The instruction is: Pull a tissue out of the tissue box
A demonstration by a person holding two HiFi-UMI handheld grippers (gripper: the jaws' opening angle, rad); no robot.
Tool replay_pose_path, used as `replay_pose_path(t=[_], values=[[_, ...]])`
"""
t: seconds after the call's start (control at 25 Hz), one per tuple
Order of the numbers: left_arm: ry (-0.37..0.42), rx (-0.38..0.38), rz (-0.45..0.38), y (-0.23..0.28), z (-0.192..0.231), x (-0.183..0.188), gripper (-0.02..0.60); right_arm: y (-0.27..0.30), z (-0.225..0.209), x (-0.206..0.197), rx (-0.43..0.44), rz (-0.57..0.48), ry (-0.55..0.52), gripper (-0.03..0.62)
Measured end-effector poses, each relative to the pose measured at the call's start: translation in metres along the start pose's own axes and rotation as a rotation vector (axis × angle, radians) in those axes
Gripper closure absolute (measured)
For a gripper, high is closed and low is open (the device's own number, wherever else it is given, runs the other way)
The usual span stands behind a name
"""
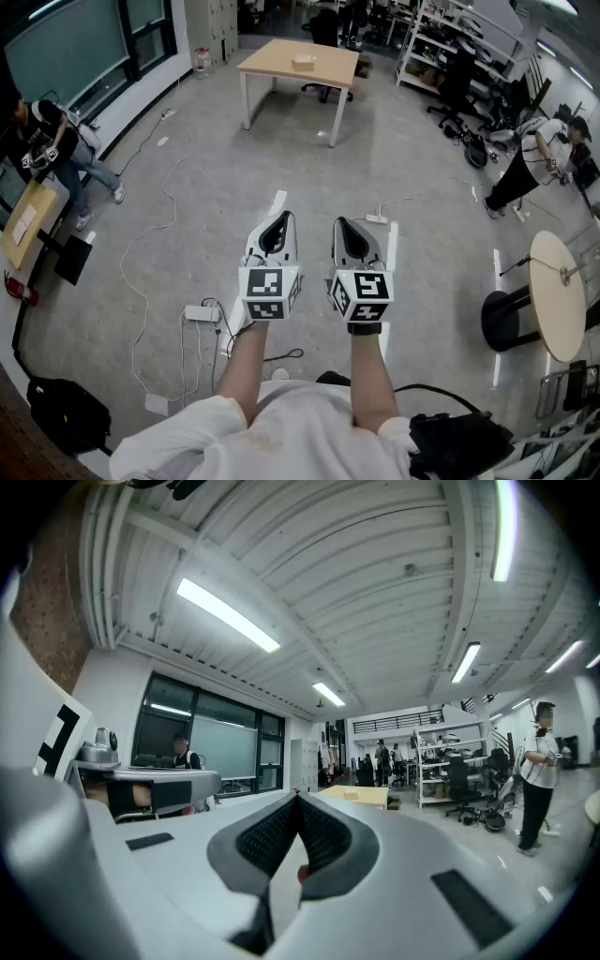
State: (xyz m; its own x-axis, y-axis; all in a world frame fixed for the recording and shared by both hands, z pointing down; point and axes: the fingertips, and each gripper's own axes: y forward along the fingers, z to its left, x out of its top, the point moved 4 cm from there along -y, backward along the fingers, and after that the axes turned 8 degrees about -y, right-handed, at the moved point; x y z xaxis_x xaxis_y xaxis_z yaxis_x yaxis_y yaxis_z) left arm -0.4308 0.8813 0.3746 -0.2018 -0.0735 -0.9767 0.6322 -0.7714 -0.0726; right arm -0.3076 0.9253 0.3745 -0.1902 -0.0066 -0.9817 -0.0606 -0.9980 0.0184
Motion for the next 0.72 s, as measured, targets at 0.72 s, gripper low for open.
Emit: replay_pose_path(t=[0.72], values=[[0.017,0.022,-0.027,0.083,-0.033,-0.010,0.594,0.048,-0.071,0.000,0.089,-0.071,0.072,0.595]])
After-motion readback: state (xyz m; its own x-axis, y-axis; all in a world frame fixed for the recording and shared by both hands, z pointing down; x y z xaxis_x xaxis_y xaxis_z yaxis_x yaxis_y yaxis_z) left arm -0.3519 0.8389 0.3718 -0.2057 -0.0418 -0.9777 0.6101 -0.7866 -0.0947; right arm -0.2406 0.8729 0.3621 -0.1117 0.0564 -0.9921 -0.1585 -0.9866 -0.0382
